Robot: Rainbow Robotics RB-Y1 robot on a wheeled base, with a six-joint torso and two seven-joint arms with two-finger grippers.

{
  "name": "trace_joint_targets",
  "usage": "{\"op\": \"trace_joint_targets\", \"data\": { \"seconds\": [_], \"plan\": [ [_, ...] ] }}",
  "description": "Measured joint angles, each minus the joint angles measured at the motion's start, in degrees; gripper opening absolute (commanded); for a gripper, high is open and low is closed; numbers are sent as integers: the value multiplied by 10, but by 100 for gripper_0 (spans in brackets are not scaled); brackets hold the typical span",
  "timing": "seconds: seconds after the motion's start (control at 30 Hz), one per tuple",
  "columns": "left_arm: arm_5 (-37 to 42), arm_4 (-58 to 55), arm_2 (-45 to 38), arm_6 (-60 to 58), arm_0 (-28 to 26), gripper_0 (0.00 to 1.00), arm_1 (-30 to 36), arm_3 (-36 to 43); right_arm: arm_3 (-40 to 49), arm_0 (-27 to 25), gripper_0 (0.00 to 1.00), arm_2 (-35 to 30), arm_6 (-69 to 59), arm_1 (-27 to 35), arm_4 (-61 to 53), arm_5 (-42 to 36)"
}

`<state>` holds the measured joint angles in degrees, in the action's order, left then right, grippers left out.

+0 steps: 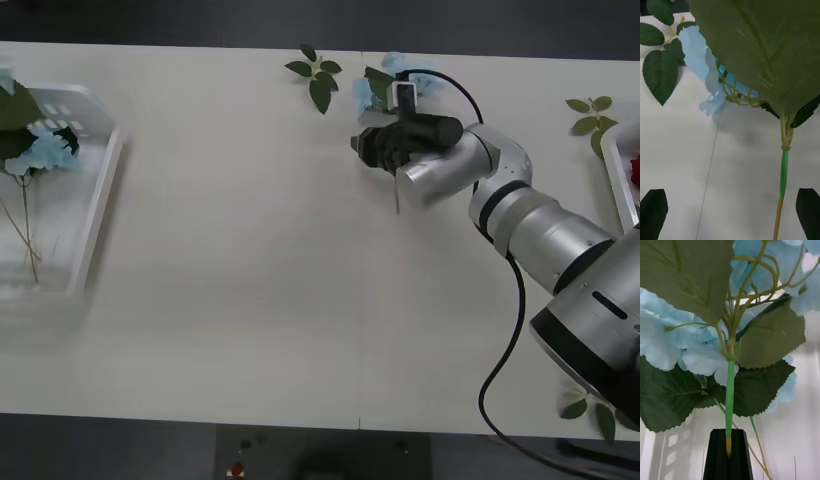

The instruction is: Put the red flowers into the right box and the blue flowers into the left box

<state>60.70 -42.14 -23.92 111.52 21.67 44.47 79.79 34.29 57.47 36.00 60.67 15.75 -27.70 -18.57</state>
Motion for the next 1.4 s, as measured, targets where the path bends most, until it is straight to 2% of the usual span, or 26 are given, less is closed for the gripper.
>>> {"op": "trace_joint_targets", "data": {
  "seconds": [0.3,0.37,0.43,0.47,0.5,0.53,0.57,0.63,0.67,0.8,1.1,1.17,1.2,1.23,1.27,1.3,1.33,1.4],
  "plan": [
    [-145,-87,31,0,0,1,0,-101,-17,0,100,27,0,0,0,23],
    [-186,-109,48,-1,0,1,0,-126,-18,0,88,28,0,0,0,23],
    [-232,-124,72,-1,0,1,0,-150,-20,0,53,28,0,0,0,23],
    [-252,-133,85,-1,0,1,0,-160,-22,0,47,28,0,0,0,23],
    [-268,-145,99,-2,0,1,0,-169,-24,0,32,30,0,0,0,23],
    [-280,-157,111,-4,0,1,0,-176,-27,0,22,33,0,0,0,23],
    [-290,-167,123,-8,0,1,0,-181,-29,0,12,40,0,0,0,23],
    [-310,-184,143,-11,0,1,0,-190,-32,0,3,56,0,0,0,23],
    [-323,-195,152,-11,0,1,0,-194,-32,0,0,65,0,0,0,22],
    [-370,-234,176,-11,0,1,-1,-210,-32,7,0,77,0,0,0,4],
    [-373,-242,179,-11,0,3,-1,-211,-31,7,0,62,0,0,-2,3],
    [-377,-241,179,-11,0,11,-1,-211,-29,7,0,61,0,0,-6,3],
    [-382,-240,179,-11,0,26,-1,-211,-27,7,0,58,0,0,-9,3],
    [-388,-238,179,-11,0,54,-1,-211,-24,7,0,53,0,0,-11,3],
    [-393,-236,179,-11,0,77,-1,-211,-19,7,0,45,0,0,-11,3],
    [-395,-233,179,-11,0,91,-1,-211,-13,7,0,34,0,1,-11,3],
    [-396,-232,179,-11,0,95,-1,-211,-6,8,0,22,0,3,-15,3],
    [-396,-231,179,-11,0,96,-1,-211,12,11,0,4,0,12,-53,-4]
  ]
}}
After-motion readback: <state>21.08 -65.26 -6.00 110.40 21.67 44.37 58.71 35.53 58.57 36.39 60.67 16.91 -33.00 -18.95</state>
